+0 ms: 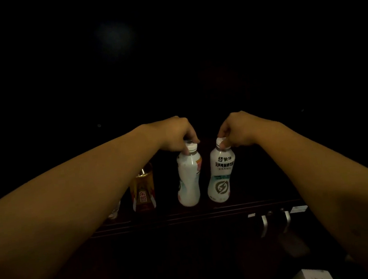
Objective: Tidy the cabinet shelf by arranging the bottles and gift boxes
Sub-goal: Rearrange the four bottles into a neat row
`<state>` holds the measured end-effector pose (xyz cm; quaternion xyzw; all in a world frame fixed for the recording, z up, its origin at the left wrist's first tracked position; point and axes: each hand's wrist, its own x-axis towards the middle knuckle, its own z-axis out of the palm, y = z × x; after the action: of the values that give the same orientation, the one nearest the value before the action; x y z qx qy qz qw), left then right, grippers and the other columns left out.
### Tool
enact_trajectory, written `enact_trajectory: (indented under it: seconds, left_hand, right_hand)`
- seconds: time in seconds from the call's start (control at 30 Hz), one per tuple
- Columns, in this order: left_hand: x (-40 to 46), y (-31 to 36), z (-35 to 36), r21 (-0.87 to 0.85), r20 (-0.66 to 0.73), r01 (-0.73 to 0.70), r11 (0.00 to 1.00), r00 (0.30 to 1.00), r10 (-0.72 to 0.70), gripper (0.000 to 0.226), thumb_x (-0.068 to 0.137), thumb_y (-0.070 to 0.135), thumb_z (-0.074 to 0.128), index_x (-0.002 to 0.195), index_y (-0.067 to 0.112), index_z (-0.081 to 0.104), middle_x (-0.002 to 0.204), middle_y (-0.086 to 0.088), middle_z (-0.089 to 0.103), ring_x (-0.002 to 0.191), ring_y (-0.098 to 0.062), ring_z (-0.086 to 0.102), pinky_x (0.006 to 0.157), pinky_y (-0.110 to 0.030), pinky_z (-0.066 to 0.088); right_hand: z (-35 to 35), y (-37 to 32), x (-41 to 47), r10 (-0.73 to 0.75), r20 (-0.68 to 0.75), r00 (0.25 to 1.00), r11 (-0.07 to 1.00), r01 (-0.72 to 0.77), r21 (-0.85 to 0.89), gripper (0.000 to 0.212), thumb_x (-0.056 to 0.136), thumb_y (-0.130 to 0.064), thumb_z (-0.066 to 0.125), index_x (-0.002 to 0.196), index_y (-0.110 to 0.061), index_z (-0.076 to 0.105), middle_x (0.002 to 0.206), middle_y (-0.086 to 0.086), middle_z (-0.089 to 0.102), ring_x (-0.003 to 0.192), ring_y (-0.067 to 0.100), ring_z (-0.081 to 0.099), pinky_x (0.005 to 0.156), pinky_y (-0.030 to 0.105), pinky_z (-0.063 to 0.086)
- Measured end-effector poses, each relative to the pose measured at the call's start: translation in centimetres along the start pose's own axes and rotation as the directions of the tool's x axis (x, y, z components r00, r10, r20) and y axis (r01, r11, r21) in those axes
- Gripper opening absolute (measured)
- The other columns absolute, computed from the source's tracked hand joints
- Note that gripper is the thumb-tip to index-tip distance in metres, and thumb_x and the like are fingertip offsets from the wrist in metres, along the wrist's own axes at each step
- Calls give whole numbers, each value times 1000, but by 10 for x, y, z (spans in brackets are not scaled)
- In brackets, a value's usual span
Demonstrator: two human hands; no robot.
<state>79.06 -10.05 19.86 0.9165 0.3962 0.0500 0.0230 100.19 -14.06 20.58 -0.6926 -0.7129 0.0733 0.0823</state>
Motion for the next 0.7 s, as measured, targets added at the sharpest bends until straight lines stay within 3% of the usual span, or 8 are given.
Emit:
enact_trajectory:
  seconds: [0.2, 0.37, 0.6, 0.7]
  left_hand:
    - [-1, -1, 2, 50, -34, 43, 998, 999, -41, 49, 85, 36, 76, 129, 19, 65, 130, 3, 64, 117, -14, 59, 95, -28, 47]
    - [-1, -4, 7, 69, -91, 94, 993, 992, -88, 49, 83, 45, 75, 123, 17, 68, 124, 2, 67, 114, -15, 61, 92, -30, 50]
    - [-1, 3, 13, 128, -128, 208, 970, 973, -192, 47, 81, 56, 71, 106, 17, 72, 98, 0, 70, 91, -15, 64, 72, -31, 52]
    - [-6, 0, 9, 39, -81, 150, 988, 986, -146, 54, 85, 48, 71, 129, 17, 63, 125, -2, 65, 114, -19, 61, 92, -36, 52]
  right_hand:
    - [1, -1, 0, -7, -7, 1000, 1000, 7, -27, 27, 80, -33, 83, 103, -24, 75, 103, -5, 69, 92, 13, 66, 89, 36, 56]
    - [2, -4, -2, -2, -15, 1000, 1000, 2, -18, 25, 79, -32, 83, 101, -22, 74, 98, -4, 70, 89, 14, 67, 87, 37, 57]
    - [1, -9, -5, -7, -8, 1000, 999, 7, -52, 29, 81, -29, 82, 105, -17, 73, 96, 1, 70, 85, 17, 68, 84, 37, 58]
    - [2, -9, -7, -9, -17, 1000, 999, 8, -43, 28, 82, -30, 81, 106, -17, 73, 99, 0, 70, 85, 16, 68, 84, 36, 58]
